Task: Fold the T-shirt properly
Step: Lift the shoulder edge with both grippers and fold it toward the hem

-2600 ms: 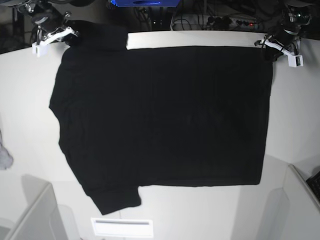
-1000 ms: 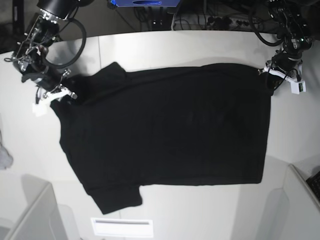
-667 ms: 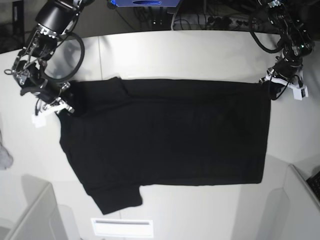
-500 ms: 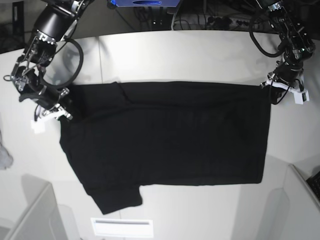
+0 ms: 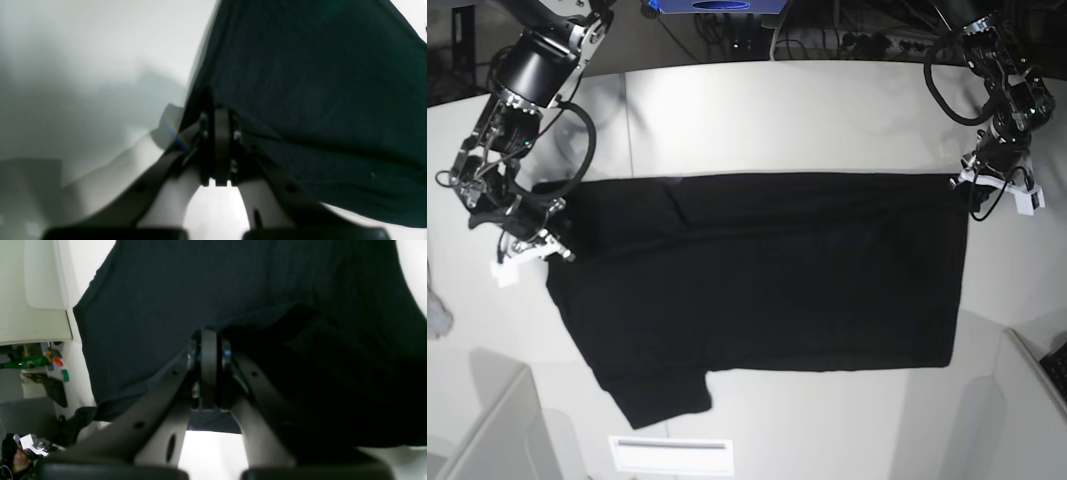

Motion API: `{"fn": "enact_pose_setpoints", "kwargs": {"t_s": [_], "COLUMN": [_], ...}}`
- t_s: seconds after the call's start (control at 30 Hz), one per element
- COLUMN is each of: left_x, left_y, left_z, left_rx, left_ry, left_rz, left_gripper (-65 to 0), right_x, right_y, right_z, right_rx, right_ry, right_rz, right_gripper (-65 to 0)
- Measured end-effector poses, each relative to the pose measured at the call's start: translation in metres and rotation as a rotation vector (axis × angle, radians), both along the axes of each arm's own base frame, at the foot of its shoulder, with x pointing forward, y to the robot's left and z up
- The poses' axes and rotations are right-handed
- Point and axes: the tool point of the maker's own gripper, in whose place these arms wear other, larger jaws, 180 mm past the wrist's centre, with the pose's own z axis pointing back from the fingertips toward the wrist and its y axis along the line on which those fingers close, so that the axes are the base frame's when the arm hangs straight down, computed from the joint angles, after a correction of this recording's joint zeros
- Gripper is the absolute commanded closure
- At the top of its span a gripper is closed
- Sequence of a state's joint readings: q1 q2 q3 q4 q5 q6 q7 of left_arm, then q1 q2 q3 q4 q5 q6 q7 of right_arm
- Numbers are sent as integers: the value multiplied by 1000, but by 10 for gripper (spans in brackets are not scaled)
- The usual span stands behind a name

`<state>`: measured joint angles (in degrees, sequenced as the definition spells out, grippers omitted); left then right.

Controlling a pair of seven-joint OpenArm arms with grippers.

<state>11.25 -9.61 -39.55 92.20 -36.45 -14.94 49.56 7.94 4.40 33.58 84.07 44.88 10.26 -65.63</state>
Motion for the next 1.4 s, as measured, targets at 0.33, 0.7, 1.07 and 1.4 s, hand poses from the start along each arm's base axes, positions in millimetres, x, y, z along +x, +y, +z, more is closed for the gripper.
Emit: {"fn": "enact_pose_setpoints", "kwargs": {"t_s": [0.33, 0.7, 1.07, 1.4], "left_x": [27, 37, 37, 37], "left_y": [-21, -10, -9, -8], "left_z": [7, 5, 5, 7], "left_rx": [-9, -33, -35, -32], "left_ry": [-33, -26, -24, -31], "left_rz": [-65, 6, 10, 15], "left_gripper": [0, 0, 0, -224], "right_x": [19, 32, 34, 24], "right_y": [2, 3, 3, -2], "right_z": [4, 2, 6, -2], "right_rx": [27, 55, 56, 52], "right_ry": [-15, -15, -22, -4], "right_rz": [-8, -20, -17, -34], "right_gripper": [0, 0, 0, -260]}}
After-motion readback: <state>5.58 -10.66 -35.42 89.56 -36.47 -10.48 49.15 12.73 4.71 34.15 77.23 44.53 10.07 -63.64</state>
